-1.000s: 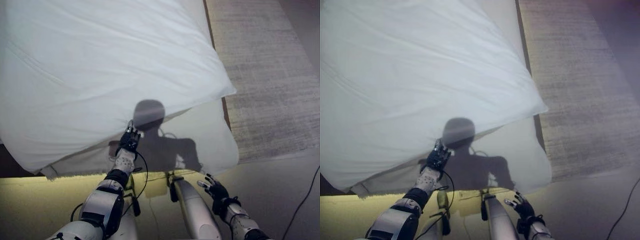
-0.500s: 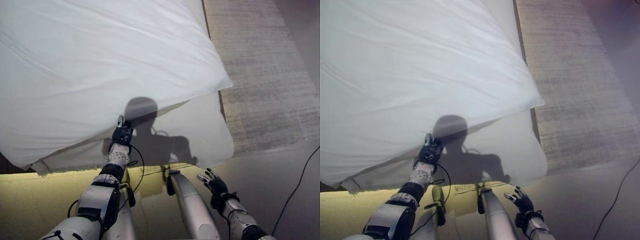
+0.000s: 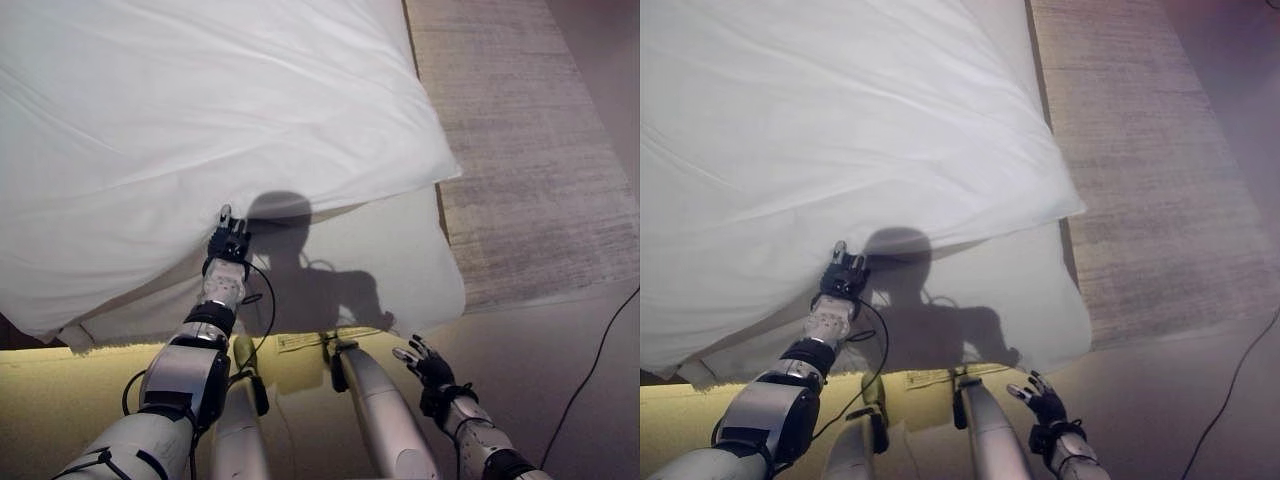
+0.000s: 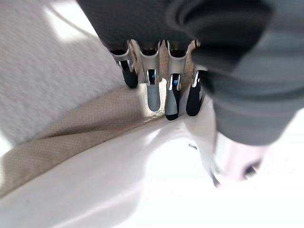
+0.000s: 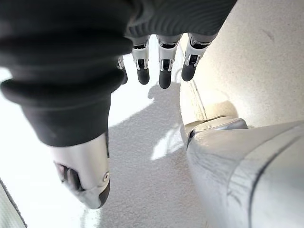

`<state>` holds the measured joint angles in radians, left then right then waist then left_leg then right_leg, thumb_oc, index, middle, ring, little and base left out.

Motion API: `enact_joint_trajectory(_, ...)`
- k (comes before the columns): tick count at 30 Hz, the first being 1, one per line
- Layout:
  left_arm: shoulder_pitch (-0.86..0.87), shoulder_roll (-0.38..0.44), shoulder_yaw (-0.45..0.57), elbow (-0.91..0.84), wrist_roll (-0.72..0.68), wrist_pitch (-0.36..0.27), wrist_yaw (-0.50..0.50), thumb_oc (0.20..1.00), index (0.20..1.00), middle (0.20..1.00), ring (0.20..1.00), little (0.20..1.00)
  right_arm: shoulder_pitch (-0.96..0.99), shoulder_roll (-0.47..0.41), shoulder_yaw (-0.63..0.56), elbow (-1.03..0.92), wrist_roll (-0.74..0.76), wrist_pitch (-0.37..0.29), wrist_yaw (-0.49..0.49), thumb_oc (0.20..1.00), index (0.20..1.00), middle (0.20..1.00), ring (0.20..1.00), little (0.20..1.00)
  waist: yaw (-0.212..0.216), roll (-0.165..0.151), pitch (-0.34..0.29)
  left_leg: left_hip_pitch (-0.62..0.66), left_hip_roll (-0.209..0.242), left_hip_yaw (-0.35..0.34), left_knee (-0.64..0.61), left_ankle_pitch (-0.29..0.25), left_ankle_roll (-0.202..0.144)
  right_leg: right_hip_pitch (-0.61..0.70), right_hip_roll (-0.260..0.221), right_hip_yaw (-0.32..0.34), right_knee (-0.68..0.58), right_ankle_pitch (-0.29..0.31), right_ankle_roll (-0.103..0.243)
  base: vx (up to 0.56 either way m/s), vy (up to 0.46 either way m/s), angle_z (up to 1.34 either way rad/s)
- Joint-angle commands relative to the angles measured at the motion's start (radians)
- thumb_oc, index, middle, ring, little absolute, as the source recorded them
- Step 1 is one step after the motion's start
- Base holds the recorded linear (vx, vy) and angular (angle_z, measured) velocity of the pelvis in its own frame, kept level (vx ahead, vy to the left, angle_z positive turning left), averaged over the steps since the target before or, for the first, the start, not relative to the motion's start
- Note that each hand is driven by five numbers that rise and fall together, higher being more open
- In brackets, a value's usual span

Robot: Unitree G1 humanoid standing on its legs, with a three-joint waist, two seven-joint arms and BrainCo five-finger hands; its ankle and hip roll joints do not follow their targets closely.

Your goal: Make the bed

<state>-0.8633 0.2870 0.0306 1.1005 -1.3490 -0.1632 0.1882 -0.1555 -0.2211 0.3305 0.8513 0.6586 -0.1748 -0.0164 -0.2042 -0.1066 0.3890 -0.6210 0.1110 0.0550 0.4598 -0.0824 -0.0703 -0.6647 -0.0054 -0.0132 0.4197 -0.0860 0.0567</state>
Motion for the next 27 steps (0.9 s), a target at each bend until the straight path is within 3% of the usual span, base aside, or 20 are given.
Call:
enact_joint_trajectory(1,-0.081,0.07,0.051,0.044,0.008,-0.082,-0.007,0.2,0.2,0.2,0.2,0.2,0.032,-0.017,0.041,-0.012,0.009,-0.041,-0.009,1.0,1.0,1.0,1.0,1.0,-0.007,0.026,-0.065,-0.029,-0.008,-0.002,-0.055,0.04,-0.003,0.026,-0.026,0.034,-0.019,0.036,0.044,-0.01,0.01,-0.04)
enact_joint_trajectory(16,-0.079,0.055,0.027,-0.048,0.032,-0.133,-0.009,0.2,0.2,0.2,0.2,0.2,-0.014,-0.006,0.085,-0.106,0.067,-0.061,0.016,1.0,1.0,1.0,1.0,1.0,0.008,0.024,-0.029,0.027,-0.04,0.001,-0.155,0.087,0.009,0.085,-0.029,0.059,-0.127,0.089,0.054,0.0,0.01,-0.01)
enact_joint_trajectory(17,-0.037,0.011,0.006,-0.145,0.011,-0.161,-0.034,0.2,0.2,0.2,0.2,0.2,-0.036,0.007,0.103,-0.191,0.161,-0.071,0.067,1.0,1.0,1.0,1.0,1.0,0.024,0.032,-0.017,0.042,-0.051,-0.004,-0.188,0.102,0.015,0.101,-0.034,0.06,-0.159,0.103,0.055,0.02,0.028,0.04)
enact_joint_trajectory(20,0.01,-0.029,-0.013,-0.238,0.0,-0.186,-0.047,0.2,0.2,0.2,0.2,0.2,-0.055,0.026,0.103,-0.213,0.269,-0.072,0.106,1.0,1.0,1.0,1.0,1.0,0.036,0.042,-0.012,0.058,-0.061,-0.008,-0.217,0.114,0.017,0.117,-0.037,0.059,-0.184,0.112,0.054,0.02,0.027,0.01)
enact_joint_trajectory(21,0.064,-0.065,-0.041,-0.348,-0.001,-0.207,-0.063,0.2,0.2,0.2,0.2,0.2,-0.089,0.058,0.103,-0.224,0.385,-0.066,0.148,1.0,1.0,1.0,1.0,1.0,0.053,0.051,-0.002,0.07,-0.069,-0.014,-0.231,0.12,0.02,0.132,-0.038,0.056,-0.198,0.117,0.054,0.0,0.024,0.09)
enact_joint_trajectory(23,0.09,-0.087,-0.055,-0.398,0.001,-0.217,-0.065,0.2,0.2,0.2,0.2,0.2,-0.11,0.072,0.102,-0.215,0.427,-0.067,0.156,1.0,1.0,1.0,1.0,1.0,0.061,0.056,-0.001,0.07,-0.072,-0.018,-0.236,0.124,0.022,0.135,-0.041,0.054,-0.203,0.12,0.054,0.01,0.018,0.07)
enact_joint_trajectory(26,0.167,-0.133,-0.103,-0.546,0.0,-0.237,-0.085,0.2,0.2,0.2,0.2,0.2,-0.171,0.123,0.117,-0.203,0.584,-0.025,0.221,1.0,1.0,1.0,1.0,1.0,0.088,0.07,0.012,0.078,-0.082,-0.029,-0.242,0.124,0.027,0.148,-0.043,0.048,-0.207,0.116,0.051,0.01,0.015,0.09)
enact_joint_trajectory(27,0.187,-0.159,-0.129,-0.614,0.0,-0.247,-0.086,0.2,0.2,0.2,0.2,0.2,-0.214,0.153,0.122,-0.181,0.686,0.019,0.257,1.0,1.0,1.0,1.0,1.0,0.107,0.08,0.017,0.081,-0.089,-0.039,-0.256,0.131,0.027,0.151,-0.046,0.043,-0.21,0.116,0.05,0.01,0.009,0.12)
